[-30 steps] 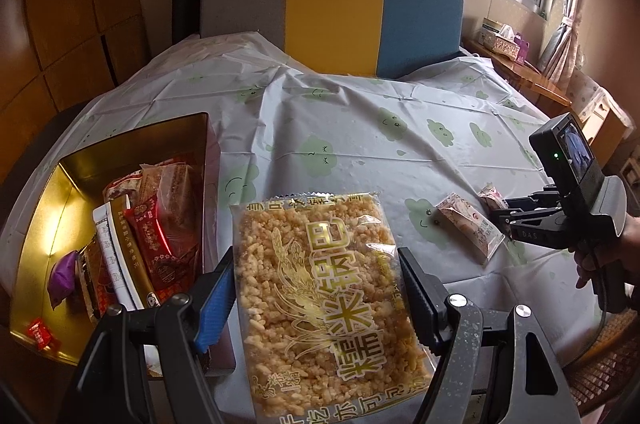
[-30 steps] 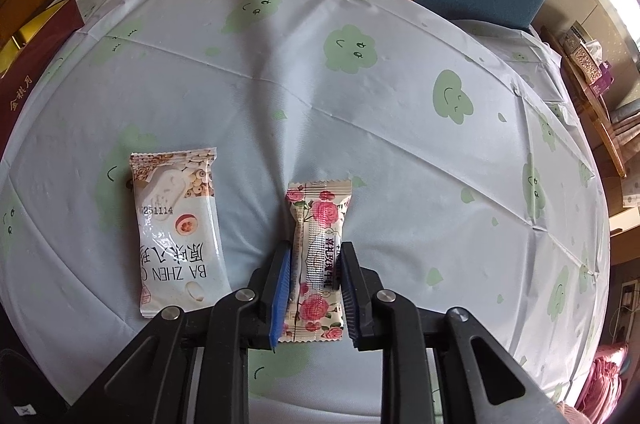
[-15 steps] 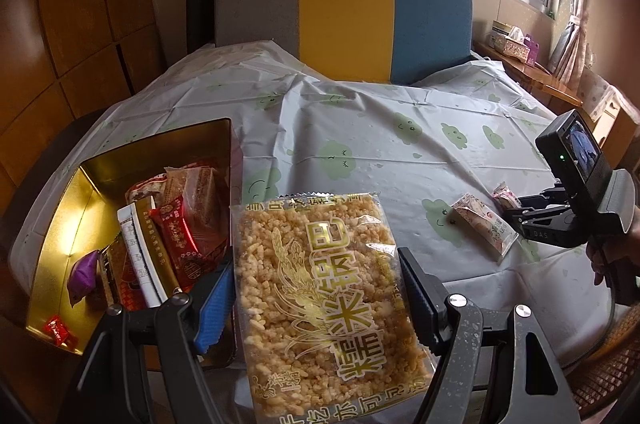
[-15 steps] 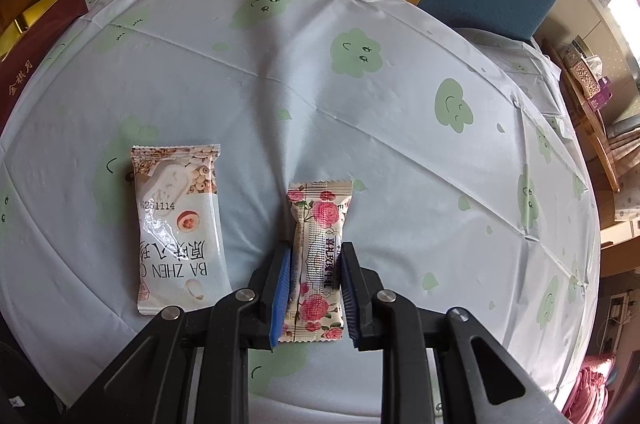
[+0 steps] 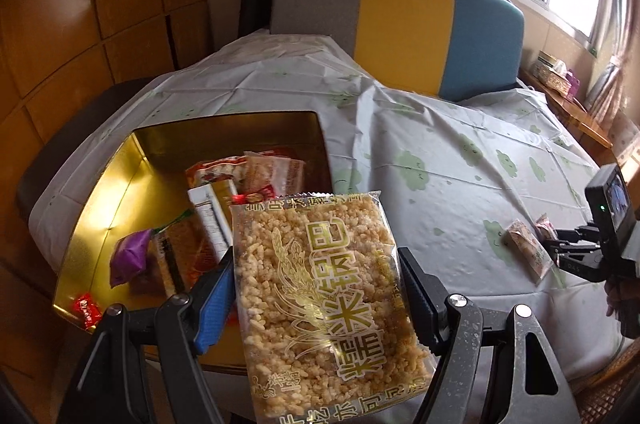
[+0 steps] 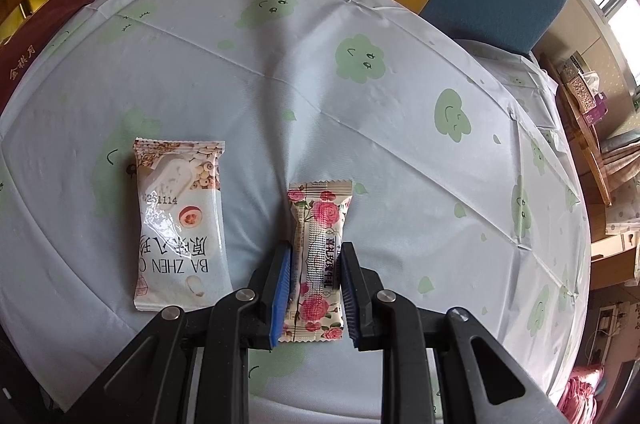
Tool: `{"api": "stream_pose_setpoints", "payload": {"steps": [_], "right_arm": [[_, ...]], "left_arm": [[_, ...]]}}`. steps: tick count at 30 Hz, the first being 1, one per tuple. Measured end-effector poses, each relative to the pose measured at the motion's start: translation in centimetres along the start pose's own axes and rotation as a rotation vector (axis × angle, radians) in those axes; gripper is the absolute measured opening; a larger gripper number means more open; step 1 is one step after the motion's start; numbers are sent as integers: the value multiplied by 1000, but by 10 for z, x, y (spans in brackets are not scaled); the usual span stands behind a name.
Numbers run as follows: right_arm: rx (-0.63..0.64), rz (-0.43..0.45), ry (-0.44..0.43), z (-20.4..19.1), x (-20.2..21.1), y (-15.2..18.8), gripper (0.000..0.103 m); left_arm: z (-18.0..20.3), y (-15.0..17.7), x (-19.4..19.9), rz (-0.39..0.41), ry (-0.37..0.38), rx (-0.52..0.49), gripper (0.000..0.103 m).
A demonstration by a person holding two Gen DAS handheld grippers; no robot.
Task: Organize snacks
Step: 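Carry the rice-cracker bag with the left tool over the gold tin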
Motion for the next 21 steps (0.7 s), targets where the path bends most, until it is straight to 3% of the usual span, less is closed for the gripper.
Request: {"api": "stream_pose_setpoints", "payload": {"steps": [12,17,21], "right_arm": [[3,-2,-1,2,-1,-2,24],[9,2,9,-1,1,-1,24],[1,1,4,-1,1,-1,24]], "left_arm": [[-140,14,21,-17,-168,292,75],[-155,21,19,-26,-151,388,75],[-149,24,14,-34,-134,375,75]]}}
Point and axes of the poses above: each gripper's, at about its wrist camera, not at the fingertips, and x roughly against the way its jaws point, z to its right, y to its underside, the point moved 9 cm from there along -x, roughly the way its jaws point, and after that the axes turned 7 degrees about y, right-handed, at the moved point
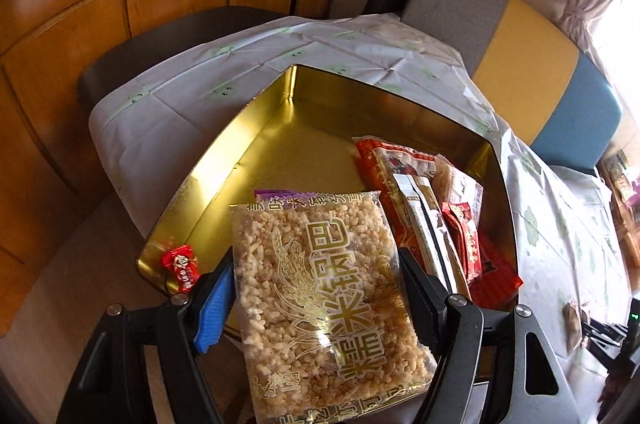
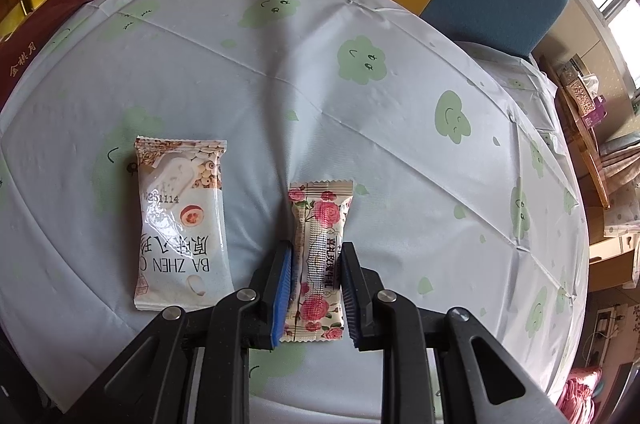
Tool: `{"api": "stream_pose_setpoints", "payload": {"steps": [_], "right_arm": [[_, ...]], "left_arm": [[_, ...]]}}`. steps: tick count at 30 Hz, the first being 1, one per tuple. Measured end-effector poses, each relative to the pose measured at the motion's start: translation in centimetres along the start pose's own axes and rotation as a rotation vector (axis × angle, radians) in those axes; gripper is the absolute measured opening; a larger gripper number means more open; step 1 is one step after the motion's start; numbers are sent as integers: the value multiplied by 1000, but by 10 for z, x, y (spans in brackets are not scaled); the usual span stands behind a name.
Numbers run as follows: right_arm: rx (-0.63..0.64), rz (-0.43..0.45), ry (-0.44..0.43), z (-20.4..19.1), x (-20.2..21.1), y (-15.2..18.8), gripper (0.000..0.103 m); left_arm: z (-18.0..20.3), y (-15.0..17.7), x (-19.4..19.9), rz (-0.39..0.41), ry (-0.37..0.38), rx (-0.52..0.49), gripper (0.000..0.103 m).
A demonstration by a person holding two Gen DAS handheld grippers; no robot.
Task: Organize snacks
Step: 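Carry the rice-cracker bag with the left tool over the gold tin, then lower the rice-cracker bag into the tin and open the left tool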
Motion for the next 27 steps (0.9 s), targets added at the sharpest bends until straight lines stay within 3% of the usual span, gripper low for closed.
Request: {"api": "stream_pose_setpoints", "payload": {"steps": [3,11,16,22,27], "right_arm": [[1,1,2,0,0,0,24],[4,3,4,-1,0,0,24],[5,3,4,-1,0,0,24],[9,3,8,-1,1,-1,24],[10,4,13,-2,1,0,24]], "left_arm": [[7,-2,-5,-5,33,-5,75],[22,-11,-27,1,-7,-94,75],[13,-5,-41,-31,-33,-54,76],[15,2,-37,17,-120,-160,75],[11,6,-26,58,-198,-193,71]]}}
Point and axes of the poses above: each gripper's, at about its wrist camera, not at the fingertips, and x roughly against the way its jaws point, z to its right, y to its underside, the point moved 9 cm from there along -x, roughly the way its jaws point, and after that the axes turned 7 degrees about y, right-handed, at the moved point
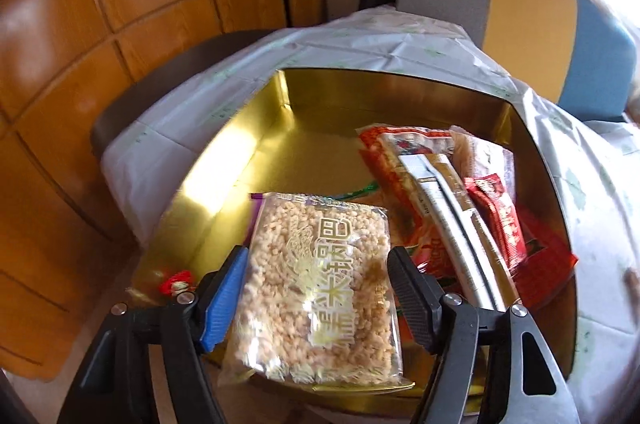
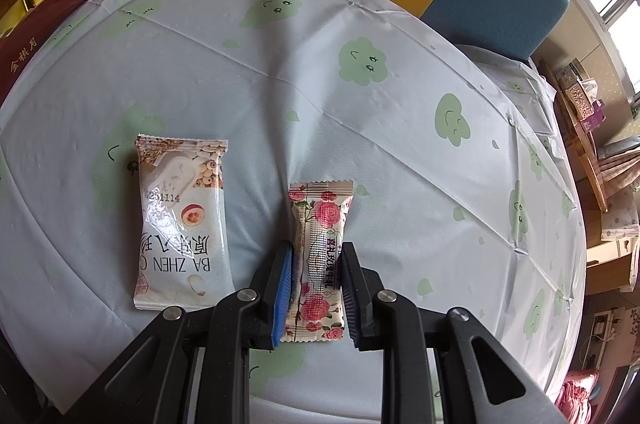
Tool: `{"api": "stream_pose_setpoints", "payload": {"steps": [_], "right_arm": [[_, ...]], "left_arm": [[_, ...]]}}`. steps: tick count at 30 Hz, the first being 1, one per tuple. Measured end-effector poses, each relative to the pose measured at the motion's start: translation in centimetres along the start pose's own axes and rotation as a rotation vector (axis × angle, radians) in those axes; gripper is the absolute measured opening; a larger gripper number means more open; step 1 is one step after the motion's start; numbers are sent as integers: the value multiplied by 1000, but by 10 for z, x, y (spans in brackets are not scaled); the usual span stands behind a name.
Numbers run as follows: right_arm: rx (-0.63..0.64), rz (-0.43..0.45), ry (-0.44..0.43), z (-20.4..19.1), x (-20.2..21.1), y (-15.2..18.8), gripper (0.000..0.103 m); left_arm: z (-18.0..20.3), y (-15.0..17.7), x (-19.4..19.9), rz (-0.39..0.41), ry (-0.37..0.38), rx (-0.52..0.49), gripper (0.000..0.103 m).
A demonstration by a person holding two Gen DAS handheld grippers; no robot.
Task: Organize snacks
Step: 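Lower the rice-cracker bag into the tin and open the left tool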
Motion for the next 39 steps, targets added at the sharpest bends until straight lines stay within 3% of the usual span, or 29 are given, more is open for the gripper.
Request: {"api": "stream_pose_setpoints", "payload": {"steps": [4,8,13,21,39], "right_arm": [[-2,0,1,0,1,0,24],[0,0,8,0,1,0,24],[0,0,12,-1,1,0,24],[-3,-2,13,-1,2,0,24],[-21,-13,11,2,1,-2,20]], "left_arm": [[-9,4,15,45,-30,4,62],[-12,7,11,29,-22,4,58],[-10,0,-1,45,-62,-38,59],[-20,-11,-13,44,-38,27,61],[0,-7,31,90,24,10,64]]}}
Point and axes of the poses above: each gripper's, at about its wrist camera, not at the fingertips, and x roughly against the way its jaws point, z to its right, y to its underside, the point moved 9 cm from there along -x, roughly the way its jaws point, and after that the axes turned 7 degrees about y, right-handed, at the moved point
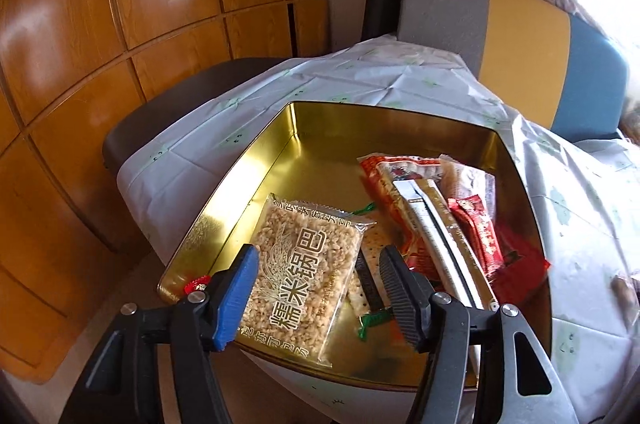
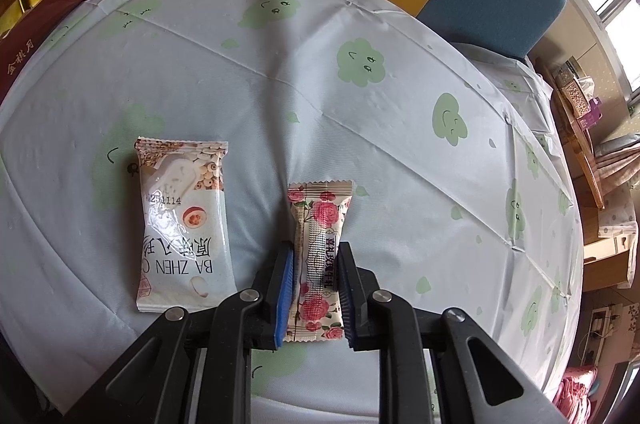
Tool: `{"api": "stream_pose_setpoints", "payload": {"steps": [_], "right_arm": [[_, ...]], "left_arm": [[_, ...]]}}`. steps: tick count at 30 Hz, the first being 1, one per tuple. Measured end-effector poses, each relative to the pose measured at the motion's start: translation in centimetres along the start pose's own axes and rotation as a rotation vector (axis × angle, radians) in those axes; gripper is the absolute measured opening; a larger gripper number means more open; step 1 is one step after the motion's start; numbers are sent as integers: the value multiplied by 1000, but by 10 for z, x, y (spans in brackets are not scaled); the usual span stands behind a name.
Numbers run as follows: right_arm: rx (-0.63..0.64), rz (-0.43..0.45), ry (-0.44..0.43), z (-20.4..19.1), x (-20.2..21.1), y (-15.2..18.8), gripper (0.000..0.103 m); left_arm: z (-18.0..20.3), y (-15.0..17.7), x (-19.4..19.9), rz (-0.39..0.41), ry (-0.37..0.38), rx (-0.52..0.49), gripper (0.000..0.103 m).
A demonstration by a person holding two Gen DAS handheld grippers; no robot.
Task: Organize snacks
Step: 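Lower the rice-cracker bag into the tin and open the left tool, then carry the pink-floral bar into the tin and open the right tool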
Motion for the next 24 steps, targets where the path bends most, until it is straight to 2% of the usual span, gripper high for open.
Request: {"api": "stream_pose_setpoints", "payload": {"steps": [5,9,16,20,24], "right_arm": [[-48,-16,-30,5,-2,-2,20],[-124,-35,-89,14,-4,-4,20],[-214,27,-221,13,30,-28,20],[-192,119,-334,-21,76,-58,20],[-123,191,-509,-96,124,-90,20]], "left_arm": [[-1,2,4,0,-2,-3,64],[-9,2,4,-9,-2,20,64],[-34,-3,4,-2,-39,99,64],[-52,-5,6,8,-78,153,64],[-67,-5,7,12,-91,209,64]]}}
Point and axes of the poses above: each gripper's, at about its wrist camera, not at the fingertips, and x roughly against the way its jaws point, z to its right, y to its underside, the point moved 9 cm from there along -x, roughly the way its jaws point, and after that the axes turned 7 degrees about y, right-handed, at the moved point
